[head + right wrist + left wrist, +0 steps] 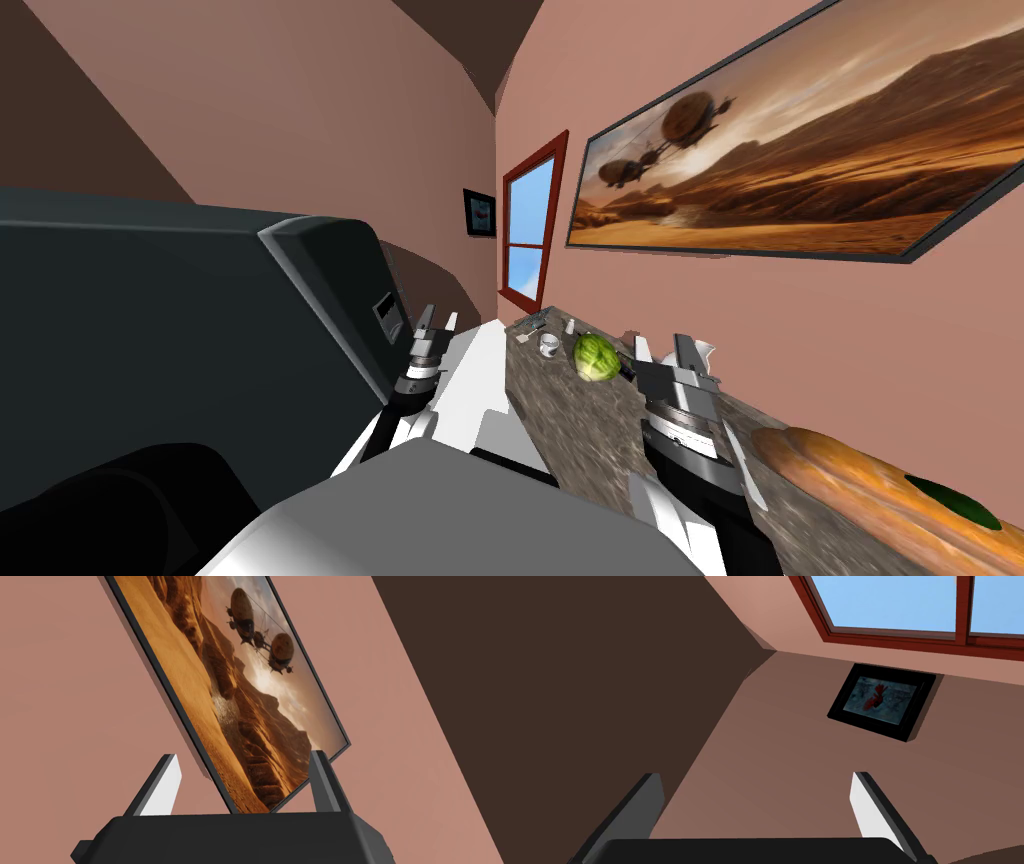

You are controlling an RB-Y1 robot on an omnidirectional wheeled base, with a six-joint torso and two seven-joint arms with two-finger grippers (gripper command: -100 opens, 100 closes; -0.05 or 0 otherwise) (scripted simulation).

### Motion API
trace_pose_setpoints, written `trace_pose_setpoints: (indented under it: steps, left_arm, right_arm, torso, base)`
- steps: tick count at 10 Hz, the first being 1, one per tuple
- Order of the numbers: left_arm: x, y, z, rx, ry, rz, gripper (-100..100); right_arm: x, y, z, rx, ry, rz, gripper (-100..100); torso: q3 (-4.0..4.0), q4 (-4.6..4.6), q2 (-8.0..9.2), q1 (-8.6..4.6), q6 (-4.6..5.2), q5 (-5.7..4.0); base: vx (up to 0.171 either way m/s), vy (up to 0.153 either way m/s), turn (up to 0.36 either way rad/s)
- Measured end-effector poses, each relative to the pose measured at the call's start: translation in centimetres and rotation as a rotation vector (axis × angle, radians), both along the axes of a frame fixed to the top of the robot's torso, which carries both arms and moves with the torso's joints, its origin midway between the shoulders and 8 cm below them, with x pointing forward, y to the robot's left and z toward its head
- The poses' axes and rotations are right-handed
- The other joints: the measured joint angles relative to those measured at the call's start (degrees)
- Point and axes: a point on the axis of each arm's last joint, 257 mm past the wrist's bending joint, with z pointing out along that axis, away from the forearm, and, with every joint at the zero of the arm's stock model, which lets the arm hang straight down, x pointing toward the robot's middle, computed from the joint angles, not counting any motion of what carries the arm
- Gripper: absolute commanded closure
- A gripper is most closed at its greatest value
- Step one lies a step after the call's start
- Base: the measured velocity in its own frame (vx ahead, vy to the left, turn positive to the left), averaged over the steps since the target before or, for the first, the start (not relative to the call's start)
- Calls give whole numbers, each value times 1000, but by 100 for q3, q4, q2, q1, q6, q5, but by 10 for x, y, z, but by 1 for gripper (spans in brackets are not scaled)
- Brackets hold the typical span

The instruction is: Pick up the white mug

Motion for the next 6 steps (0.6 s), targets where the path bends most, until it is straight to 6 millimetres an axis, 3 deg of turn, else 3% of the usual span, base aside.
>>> trace_pose_setpoints:
  steps: [3, 6]
  left_arm:
    - [0, 0, 0, 0, 0, 0, 0]
    - [0, 0, 0, 0, 0, 0, 0]
  right_arm:
    - [7, 8, -19, -71, 86, 17, -100]
    - [18, 9, -53, -157, 218, 25, -100]
  torso:
    - [5, 2, 9, 8, -1, 2]
    - [9, 4, 15, 19, 0, 5]
  base:
    - [-25, 32, 61]
    - [-34, 57, 61]
